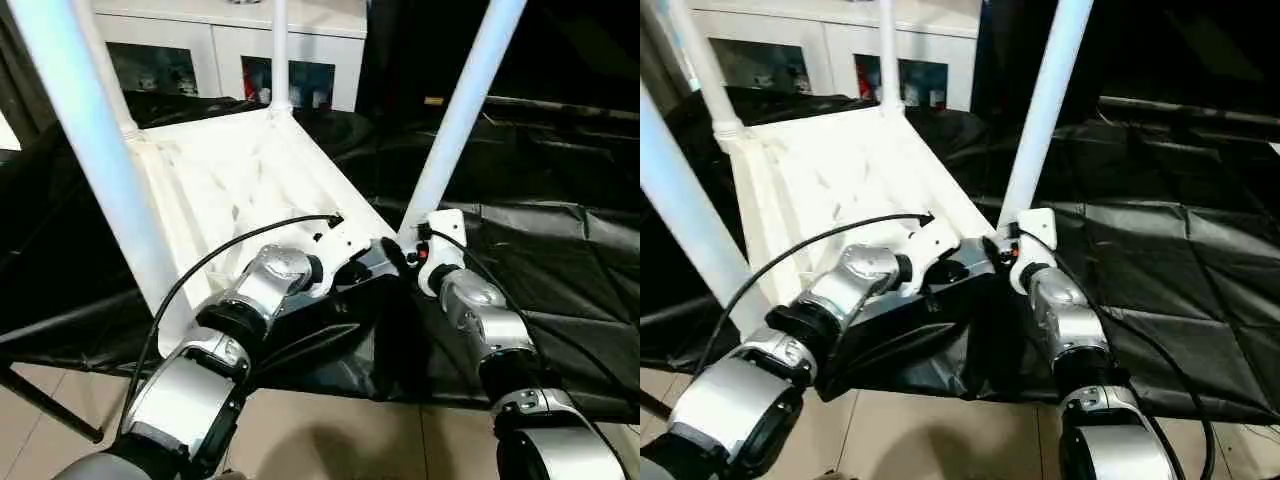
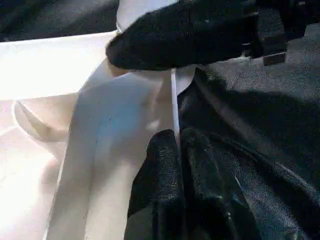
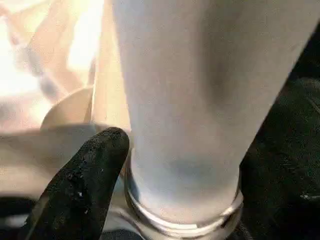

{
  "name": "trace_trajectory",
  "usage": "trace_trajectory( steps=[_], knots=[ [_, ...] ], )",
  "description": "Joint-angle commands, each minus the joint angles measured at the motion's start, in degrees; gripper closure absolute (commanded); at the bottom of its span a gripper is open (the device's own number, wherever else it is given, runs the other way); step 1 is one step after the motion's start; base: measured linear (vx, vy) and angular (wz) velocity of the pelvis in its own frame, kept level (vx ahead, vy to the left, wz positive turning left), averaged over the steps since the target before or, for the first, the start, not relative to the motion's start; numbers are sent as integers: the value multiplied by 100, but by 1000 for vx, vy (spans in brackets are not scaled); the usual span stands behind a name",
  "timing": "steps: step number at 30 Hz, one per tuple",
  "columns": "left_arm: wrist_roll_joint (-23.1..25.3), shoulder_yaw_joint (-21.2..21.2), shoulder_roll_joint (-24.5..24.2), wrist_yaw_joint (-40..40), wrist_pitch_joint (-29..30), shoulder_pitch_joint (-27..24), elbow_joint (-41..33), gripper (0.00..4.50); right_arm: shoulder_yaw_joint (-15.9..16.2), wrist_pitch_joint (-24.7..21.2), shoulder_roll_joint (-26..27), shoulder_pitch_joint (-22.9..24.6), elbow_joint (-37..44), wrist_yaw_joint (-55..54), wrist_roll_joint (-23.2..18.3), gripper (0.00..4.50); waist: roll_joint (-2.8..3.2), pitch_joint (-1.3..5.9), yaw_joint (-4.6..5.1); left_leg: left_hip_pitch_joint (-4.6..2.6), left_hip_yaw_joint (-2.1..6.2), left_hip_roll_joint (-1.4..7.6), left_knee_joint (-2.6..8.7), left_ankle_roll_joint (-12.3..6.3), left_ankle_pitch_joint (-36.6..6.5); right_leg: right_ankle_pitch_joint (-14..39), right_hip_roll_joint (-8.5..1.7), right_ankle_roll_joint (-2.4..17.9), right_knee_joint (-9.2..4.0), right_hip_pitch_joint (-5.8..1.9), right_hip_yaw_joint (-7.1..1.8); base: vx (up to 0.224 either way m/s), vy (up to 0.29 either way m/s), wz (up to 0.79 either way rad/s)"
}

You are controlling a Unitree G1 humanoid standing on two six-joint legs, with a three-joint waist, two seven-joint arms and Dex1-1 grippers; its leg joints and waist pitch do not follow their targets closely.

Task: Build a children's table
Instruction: Rotate leg to tighten

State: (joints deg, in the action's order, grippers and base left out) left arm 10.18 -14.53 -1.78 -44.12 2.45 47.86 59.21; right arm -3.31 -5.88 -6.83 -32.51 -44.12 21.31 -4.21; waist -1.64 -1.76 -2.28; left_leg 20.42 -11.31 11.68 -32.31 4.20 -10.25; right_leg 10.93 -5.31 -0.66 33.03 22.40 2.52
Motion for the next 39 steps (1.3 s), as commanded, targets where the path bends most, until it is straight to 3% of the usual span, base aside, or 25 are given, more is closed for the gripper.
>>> trace_trajectory(
  steps=[1, 8, 10, 13, 15, 20, 21, 23, 25, 28, 29, 35, 36, 37, 39],
  knots=[
    [115, -230, 89, -179, -78, -33, 141, 450, 462, 28, 121, 13, -11, 653, -18, 76, -20, 226, 1, -36, 106, 138, 434, -104, -2098, 2186, -271, 896, -502, -120, -148, 0, 0, 0],
    [106, -358, -527, -1350, -319, -83, 25, 450, 764, 83, -882, 332, 598, 2790, -197, 76, -26, 259, -42, -12, 62, 159, 377, -369, -1578, 1358, -274, 1209, -412, -177, -151, 0, 0, 0],
    [118, -427, -690, -1722, -389, -110, -22, 450, 799, 76, -1090, 386, 707, 3186, -242, 76, -24, 284, -60, -5, 52, 165, 345, -473, -1298, 845, -265, 1353, -345, -200, -152, 0, 0, 0],
    [109, -527, -986, -2382, -453, -173, -119, 450, 802, 15, -1399, 425, 861, 3750, -370, 76, -1, 312, -119, 18, 20, 189, 283, -708, -614, -339, -225, 1733, -179, -239, -125, 0, 0, 0],
    [105, -549, -1079, -2582, -462, -194, -152, 450, 790, -39, -1476, 420, 888, 3884, -405, 76, 6, 319, -147, -7, 5, 192, 266, -744, -614, -516, -229, 1834, -155, -229, -119, 0, 0, 0],
    [66, -528, -1221, -2777, -463, -211, -187, 450, 775, -121, -1536, 413, 934, 4114, -480, 76, 1, 305, -195, -24, -7, 201, 276, -664, -802, -224, -251, 1837, -171, -232, -131, 0, 0, 0],
    [50, -518, -1247, -2784, -445, -222, -217, 450, 780, -156, -1499, 407, 956, 4156, -526, 76, -31, 299, -211, -27, -11, 199, 282, -612, -877, -69, -250, 1793, -187, -230, -132, 0, 0, 0],
    [34, -509, -1259, -2795, -429, -238, -250, 450, 794, -192, -1465, 413, 985, 4199, -555, 76, -19, 297, -223, -28, -6, 202, 285, -591, -899, -16, -258, 1786, -184, -230, -133, 0, 0, 0],
    [36, -511, -1262, -2806, -426, -246, -261, 450, 820, -204, -1432, 423, 994, 4202, -545, 109, -26, 290, -241, -22, -5, 195, 291, -509, -929, 174, -260, 1698, -199, -224, -140, 0, 0, 0],
    [36, -487, -1253, -2754, -432, -268, -275, 450, 880, -205, -1382, 443, 955, 4172, -491, 114, -39, 293, -249, -23, -7, 189, 286, -488, -888, 203, -256, 1656, -196, -220, -142, 0, 0, 0],
    [37, -484, -1251, -2743, -435, -269, -274, 450, 885, -204, -1377, 446, 951, 4166, -486, 142, -39, 293, -249, -23, -7, 189, 286, -488, -888, 203, -256, 1656, -196, -220, -142, 0, 0, 0],
    [1, -345, -1143, -2349, -394, -229, -227, 450, 868, -283, -1229, 513, 852, 3698, -387, 178, -46, 276, -249, -18, -3, 185, 299, -440, -975, 460, -259, 1571, -224, -204, -145, 0, 0, 0],
    [-16, -261, -1074, -2070, -325, -189, -184, 450, 802, -305, -1111, 524, 767, 3363, -352, 178, -89, 267, -231, -17, -1, 180, 304, -375, -1121, 764, -264, 1482, -257, -194, -152, 0, 0, 0],
    [-15, -221, -1032, -1894, -286, -163, -148, 450, 764, -319, -1041, 519, 710, 3144, -322, 178, -61, 255, -231, -31, 11, 180, 322, -318, -1222, 1026, -279, 1425, -287, -175, -159, 0, 0, 0],
    [-5, -116, -899, -1372, -170, -90, -37, 450, 645, -396, -820, 496, 535, 2488, -250, 180, -64, 225, -186, -47, 32, 169, 354, -153, -1552, 1623, -284, 1269, -353, -129, -170, 0, 0, 0]
  ],
)
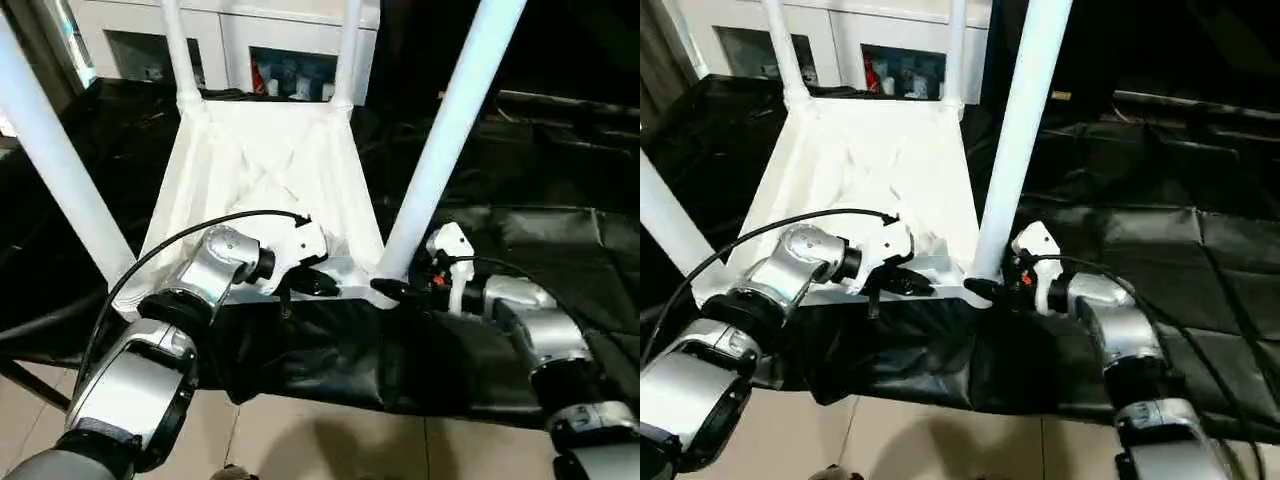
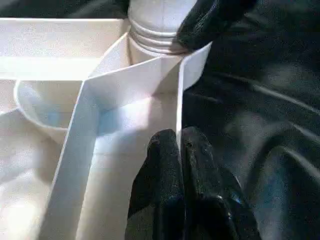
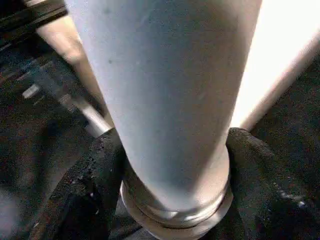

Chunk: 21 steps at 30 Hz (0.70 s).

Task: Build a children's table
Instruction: Rotate leg to tighten

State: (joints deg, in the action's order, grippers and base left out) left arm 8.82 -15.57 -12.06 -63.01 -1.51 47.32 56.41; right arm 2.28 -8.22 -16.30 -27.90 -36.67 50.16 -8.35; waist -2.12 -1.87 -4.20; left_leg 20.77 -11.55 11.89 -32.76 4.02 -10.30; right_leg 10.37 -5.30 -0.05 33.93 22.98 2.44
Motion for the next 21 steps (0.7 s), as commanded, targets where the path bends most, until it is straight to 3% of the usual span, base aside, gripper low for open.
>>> trace_trajectory(
  steps=[1, 3, 4, 7, 9, 11, 13, 15, 21],
  knots=[
    [138, 29, 213, 774, 287, -4, 296, 450, 26, -195, 254, 19, -304, -738, 193, 180, -21, 228, 40, -93, 71, 140, 415, -47, -1732, 2062, -286, 1077, -479, -167, -164, 0, 0, 0],
    [129, 74, 312, 1007, 383, 27, 340, 450, -60, -243, 402, -14, -413, -1163, 218, 181, -13, 224, 87, -101, 99, 135, 431, 45, -1922, 2421, -285, 928, -521, -147, -162, 0, 0, 0],
    [81, 151, 479, 1297, 508, 57, 378, 450, -205, -294, 614, -80, -577, -1772, 219, 181, 43, 218, 107, -87, 123, 126, 447, 83, -1996, 2538, -285, 862, -536, -153, -157, 0, 0, 0],
    [24, 192, 840, 1652, 674, 65, 363, 450, -426, -351, 1004, -243, -897, -2893, 243, 181, 15, 217, 187, -99, 135, 107, 451, 170, -2168, 2755, -266, 777, -570, -122, -141, 0, 0, 0],
    [54, 73, 1145, 1674, 677, 15, 276, 450, -485, -326, 1307, -386, -1076, -3522, 301, 181, 61, 219, 227, -97, 141, 101, 457, 164, -2253, 2811, -261, 720, -604, -106, -142, 0, 0, 0],
    [65, 33, 1213, 1667, 663, 4, 262, 450, -483, -309, 1377, -417, -1099, -3630, 327, 181, 54, 231, 249, -93, 145, 96, 461, 127, -2259, 2687, -251, 720, -603, -114, -137, 0, 0, 0],
    [86, -57, 1352, 1624, 618, -23, 215, 450, -324, -161, 1463, -480, -1080, -3640, 488, 181, 61, 247, 249, -79, 128, 109, 463, 72, -2133, 2208, -235, 819, -571, -134, -146, 0, 0, 0],
    [89, -71, 1366, 1612, 578, -26, 208, 450, -299, -58, 1459, -487, -1038, -3568, 503, 126, 74, 250, 248, -74, 117, 111, 464, 42, -2083, 1951, -230, 894, -549, -149, -151, 0, 0, 0],
    [140, -52, 1063, 1489, 328, -31, 241, 450, -119, 276, 1172, -471, -896, -2914, 565, 102, 57, 267, 216, -66, 85, 112, 435, -92, -1808, 1506, -240, 1077, -501, -190, -159, 0, 0, 0]
  ],
)
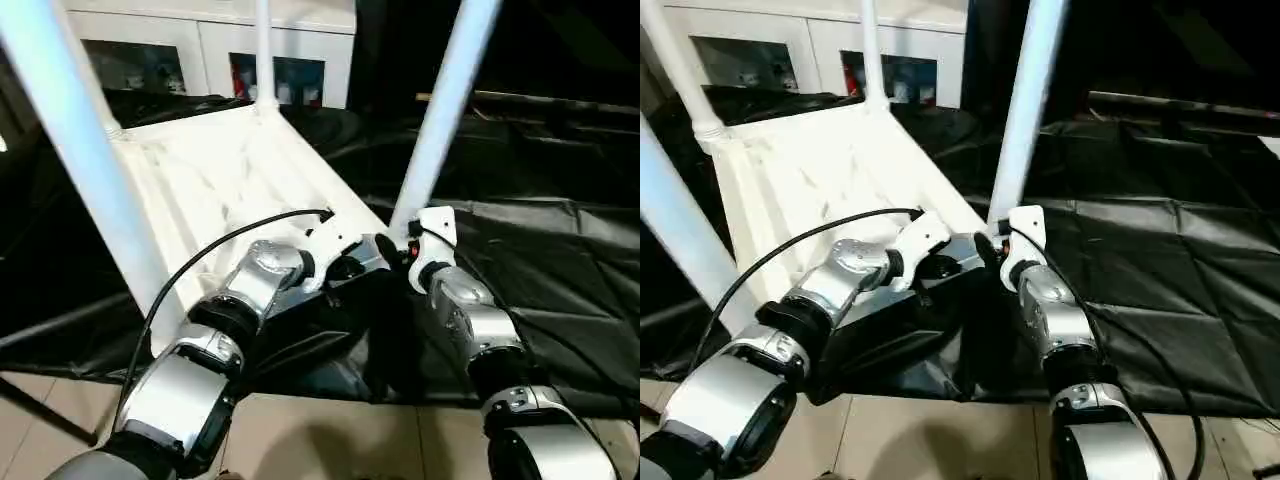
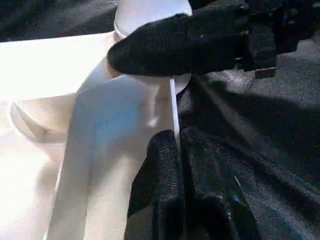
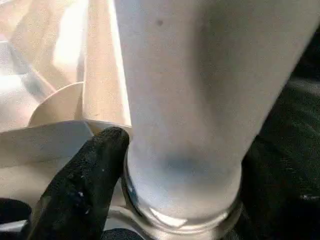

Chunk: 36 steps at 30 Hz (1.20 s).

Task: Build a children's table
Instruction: Rotate leg to tighten

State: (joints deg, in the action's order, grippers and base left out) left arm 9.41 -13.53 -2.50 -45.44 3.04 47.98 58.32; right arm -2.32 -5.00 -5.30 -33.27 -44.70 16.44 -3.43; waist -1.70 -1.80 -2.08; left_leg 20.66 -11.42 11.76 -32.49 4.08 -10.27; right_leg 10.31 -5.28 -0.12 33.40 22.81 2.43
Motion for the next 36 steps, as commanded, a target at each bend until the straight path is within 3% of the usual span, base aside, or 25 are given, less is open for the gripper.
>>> trace_trajectory(
  steps=[1, 2, 5, 8, 10, 12, 14, 16, 21, 22, 27, 36],
  knots=[
    [75, -238, 32, -307, -139, -96, 49, 450, 395, 0, -16, 91, -30, 688, 58, 102, 11, 268, -3, -44, 67, 124, 398, -142, -1710, 1383, -242, 1105, -432, -187, -158, 0, 0, 0],
    [75, -238, 32, -307, -139, -96, 49, 450, 395, 0, -16, 91, -30, 688, 58, 102, -11, 269, -9, -38, 64, 126, 394, -169, -1665, 1325, -244, 1120, -424, -194, -156, 0, 0, 0],
    [45, -219, -149, -542, -215, -102, 16, 450, 546, 104, -280, 167, 134, 1330, 63, 102, -3, 274, -30, -26, 54, 128, 370, -311, -1438, 1072, -251, 1211, -395, -221, -152, 0, 0, 0],
    [25, -320, -564, -1345, -595, -189, -91, 450, 828, 262, -829, 317, 434, 2443, 115, 102, 8, 283, -42, -11, 56, 136, 356, -395, -1302, 839, -255, 1299, -366, -250, -147, 0, 0, 0],
    [-15, -332, -747, -1711, -655, -229, -146, 450, 901, 269, -1067, 391, 617, 2945, 27, 102, 23, 298, -51, -3, 47, 139, 324, -556, -1036, 259, -237, 1462, -293, -266, -142, 0, 0, 0],
    [-61, -332, -845, -1940, -650, -259, -205, 450, 922, 269, -1187, 435, 731, 3197, -43, 102, 24, 297, -76, -7, 36, 157, 313, -623, -922, 35, -241, 1590, -254, -272, -138, 0, 0, 0],
    [-130, -352, -998, -2302, -642, -309, -305, 450, 940, 237, -1374, 497, 878, 3620, -161, 102, 44, 294, -112, -29, 27, 181, 315, -603, -908, -7, -232, 1666, -240, -261, -127, 0, 0, 0],
    [-176, -377, -1119, -2586, -620, -346, -365, 450, 966, 187, -1541, 554, 989, 3983, -251, 102, 25, 293, -175, -46, 11, 192, 309, -587, -957, 41, -235, 1708, -226, -261, -131, 0, 0, 0],
    [-218, -378, -1254, -2844, -633, -393, -423, 450, 1037, 165, -1747, 631, 1101, 4460, -342, 118, 4, 288, -232, -40, 2, 184, 298, -567, -951, 177, -255, 1668, -228, -259, -138, 0, 0, 0],
    [-225, -369, -1255, -2849, -634, -403, -432, 450, 1012, 150, -1729, 623, 1108, 4479, -376, 118, -27, 288, -234, -37, -3, 182, 295, -560, -947, 211, -254, 1653, -232, -260, -140, 0, 0, 0],
    [-257, -341, -1235, -2838, -608, -460, -517, 450, 987, 73, -1655, 658, 1215, 4542, -473, 161, -39, 293, -263, -36, 7, 181, 295, -515, -832, 266, -255, 1587, -217, -259, -140, 0, 0, 0],
    [-263, -326, -1199, -2650, -581, -528, -577, 450, 887, -58, -1437, 852, 1290, 4283, -583, 173, -33, 294, -278, -39, 1, 177, 287, -545, -769, 207, -253, 1582, -212, -247, -143, 0, 0, 0]
  ],
)
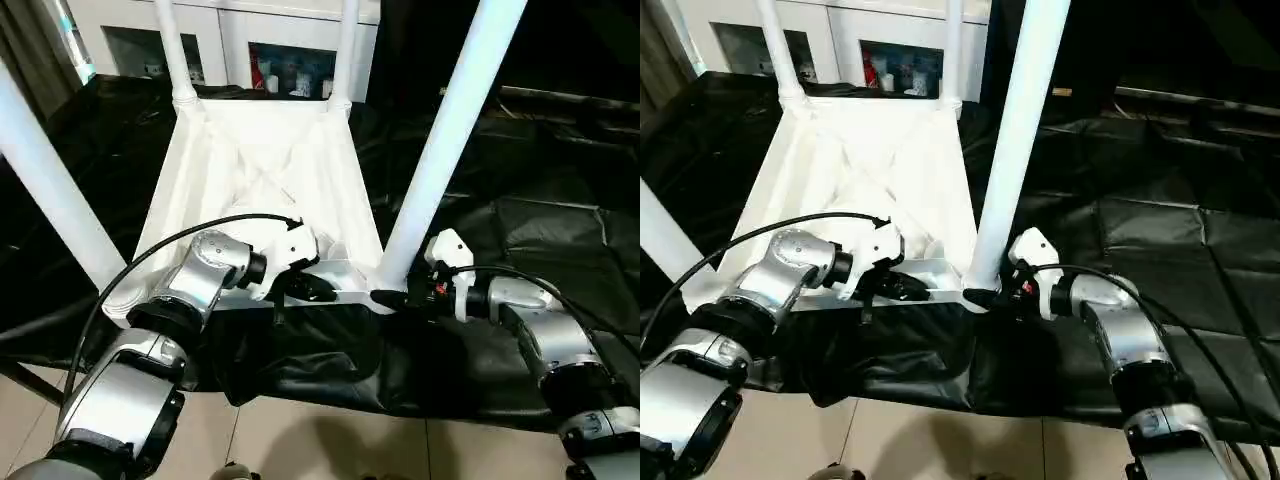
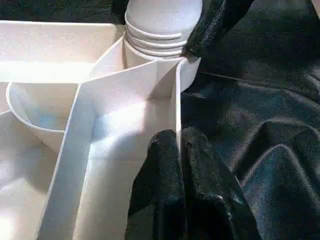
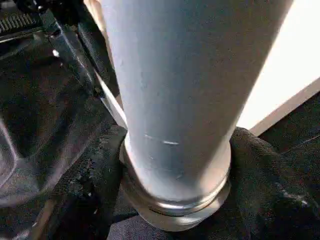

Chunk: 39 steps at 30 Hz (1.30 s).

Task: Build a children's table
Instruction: Rotate leg to tighten

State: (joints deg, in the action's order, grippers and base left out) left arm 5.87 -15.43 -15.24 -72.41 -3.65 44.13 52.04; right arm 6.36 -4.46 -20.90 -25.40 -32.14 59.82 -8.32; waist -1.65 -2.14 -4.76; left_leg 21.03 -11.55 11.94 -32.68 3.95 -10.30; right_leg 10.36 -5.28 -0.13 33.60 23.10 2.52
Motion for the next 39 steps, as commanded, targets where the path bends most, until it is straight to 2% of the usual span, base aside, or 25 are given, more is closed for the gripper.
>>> trace_trajectory(
  steps=[1, 2, 5, 6, 7, 8, 9, 10, 12, 14, 15, 17, 19, 23, 27, 28, 29, 31, 32, 33, 34, 35, 36, 37, 39],
  knots=[
    [108, -128, 96, 137, 88, -136, 67, 450, -11, -120, 165, 64, -2, -176, -79, 173, -44, 324, -11, -73, 15, 154, 307, -521, -798, 249, -252, 1572, -239, -279, -151, 0, 0, 0],
    [172, -92, 184, 499, 107, -97, 144, 450, -122, -167, 316, 38, -164, -636, -21, 173, -44, 316, 1, -67, 17, 156, 317, -477, -870, 398, -260, 1541, -253, -269, -159, 0, 0, 0],
    [279, -19, 422, 1303, 202, -3, 307, 450, -356, -45, 681, 7, -362, -1501, 4, 174, -24, 273, 54, -102, 53, 147, 368, -174, -1469, 1397, -285, 1318, -366, -209, -174, 0, 0, 0],
    [290, -12, 525, 1492, 286, 22, 344, 450, -495, -183, 857, -29, -414, -1880, -61, 174, -35, 261, 81, -115, 75, 130, 391, -37, -1757, 1967, -284, 1126, -433, -195, -174, 0, 0, 0],
    [302, -20, 640, 1644, 366, 38, 360, 450, -604, -292, 1022, -69, -476, -2259, -82, 174, -35, 261, 81, -115, 75, 130, 391, -37, -1757, 1967, -284, 1126, -433, -195, -174, 0, 0, 0],
    [302, -20, 640, 1644, 366, 38, 360, 450, -604, -292, 1022, -69, -476, -2259, -82, 174, -10, 250, 111, -106, 92, 128, 418, 31, -1822, 2149, -278, 1031, -451, -184, -178, 0, 0, 0],
    [331, -13, 927, 2070, 548, 92, 411, 450, -743, -353, 1298, -170, -719, -3122, 40, 174, -16, 260, 147, -100, 104, 126, 421, 70, -1879, 2197, -273, 968, -457, -187, -175, 0, 0, 0],
    [336, -8, 1016, 2199, 591, 108, 427, 450, -780, -365, 1372, -202, -806, -3385, 86, 174, 1, 250, 185, -98, 109, 123, 426, 118, -1935, 2246, -264, 951, -464, -161, -173, 0, 0, 0],
    [347, -3, 1271, 2543, 707, 147, 469, 450, -754, -309, 1559, -254, -961, -3862, 242, 174, 14, 251, 207, -104, 117, 113, 429, 140, -2012, 2358, -267, 893, -493, -154, -167, 0, 0, 0],
    [389, -50, 1517, 2765, 775, 155, 476, 450, -613, -234, 1758, -290, -1043, -4169, 450, 174, -4, 253, 212, -104, 116, 101, 422, 113, -2047, 2400, -261, 856, -509, -151, -164, 0, 0, 0],
    [406, -94, 1654, 2768, 754, 139, 455, 450, -504, -141, 1898, -307, -1044, -4210, 545, 174, -3, 256, 228, -99, 115, 98, 419, 101, -2033, 2357, -254, 832, -512, -143, -166, 0, 0, 0],
    [409, -126, 1708, 2721, 730, 124, 437, 450, -490, -80, 1992, -305, -1007, -4125, 514, 174, -4, 264, 233, -77, 114, 88, 417, -1, -2004, 2309, -251, 790, -519, -159, -168, 0, 0, 0],
    [412, -143, 1717, 2688, 709, 111, 424, 450, -487, -50, 2016, -306, -983, -4103, 507, 119, 6, 265, 235, -74, 114, 95, 420, -35, -1982, 2203, -247, 813, -510, -158, -169, 0, 0, 0],
    [425, -126, 1563, 2621, 637, 115, 442, 450, -455, 113, 1848, -415, -1008, -3825, 520, 70, -8, 262, 244, -72, 113, 104, 428, -57, -2021, 2097, -243, 892, -496, -159, -163, 0, 0, 0],
    [395, -93, 1324, 2326, 534, 116, 411, 450, -432, 215, 1485, -480, -939, -3069, 411, 70, -22, 274, 230, -45, 104, 103, 413, -148, -1844, 1840, -248, 953, -471, -193, -171, 0, 0, 0],
    [388, -96, 1286, 2256, 511, 109, 403, 450, -418, 215, 1428, -475, -903, -2939, 392, 70, -6, 279, 225, -42, 98, 108, 406, -188, -1785, 1704, -251, 990, -454, -201, -175, 0, 0, 0],
    [360, -117, 1096, 1907, 449, 70, 348, 450, -331, 193, 1130, -430, -704, -2254, 288, 70, -8, 286, 217, -34, 94, 103, 395, -239, -1708, 1593, -255, 1028, -445, -222, -170, 0, 0, 0],
    [339, -133, 897, 1589, 375, 43, 317, 450, -224, 188, 784, -367, -490, -1541, 201, 70, -15, 300, 211, -4, 91, 104, 370, -359, -1519, 1279, -254, 1116, -401, -264, -166, 0, 0, 0],
    [339, -133, 897, 1589, 375, 43, 317, 450, -224, 188, 784, -367, -490, -1541, 201, 70, -15, 300, 211, -4, 91, 104, 370, -359, -1519, 1279, -254, 1116, -401, -264, -166, 0, 0, 0],
    [256, -163, 663, 1053, 254, -22, 206, 450, -180, 52, 438, -299, -264, -829, 22, 70, -11, 313, 204, -17, 75, 114, 337, -478, -1239, 734, -246, 1298, -348, -260, -166, 0, 0, 0],
    [256, -163, 663, 1053, 254, -22, 206, 450, -180, 52, 438, -299, -264, -829, 22, 70, -22, 330, 200, 0, 69, 108, 314, -594, -1061, 404, -245, 1425, -293, -297, -163, 0, 0, 0],
    [151, -170, 507, 612, 185, -80, 77, 450, -161, -12, 243, -276, -170, -431, -63, 70, -25, 335, 189, -2, 67, 113, 304, -625, -960, 254, -248, 1470, -276, -297, -162, 0, 0, 0],
    [108, -164, 460, 466, 175, -96, 33, 450, -159, -21, 184, -275, -156, -305, -84, 70, -21, 338, 173, 1, 63, 117, 295, -712, -798, -18, -245, 1583, -236, -317, -154, 0, 0, 0],
    [67, -153, 388, 307, 233, -100, -11, 450, -166, -34, 117, -288, -151, -182, -107, 70, -8, 337, 140, -26, 35, 133, 281, -746, -738, -175, -228, 1679, -221, -298, -145, 0, 0, 0],
    [54, -156, 322, 170, 247, -100, -25, 450, -191, -61, 79, -308, -156, -51, -133, 70, 0, 340, 94, -45, 23, 152, 273, -757, -677, -292, -228, 1755, -191, -292, -142, 0, 0, 0]
  ],
)
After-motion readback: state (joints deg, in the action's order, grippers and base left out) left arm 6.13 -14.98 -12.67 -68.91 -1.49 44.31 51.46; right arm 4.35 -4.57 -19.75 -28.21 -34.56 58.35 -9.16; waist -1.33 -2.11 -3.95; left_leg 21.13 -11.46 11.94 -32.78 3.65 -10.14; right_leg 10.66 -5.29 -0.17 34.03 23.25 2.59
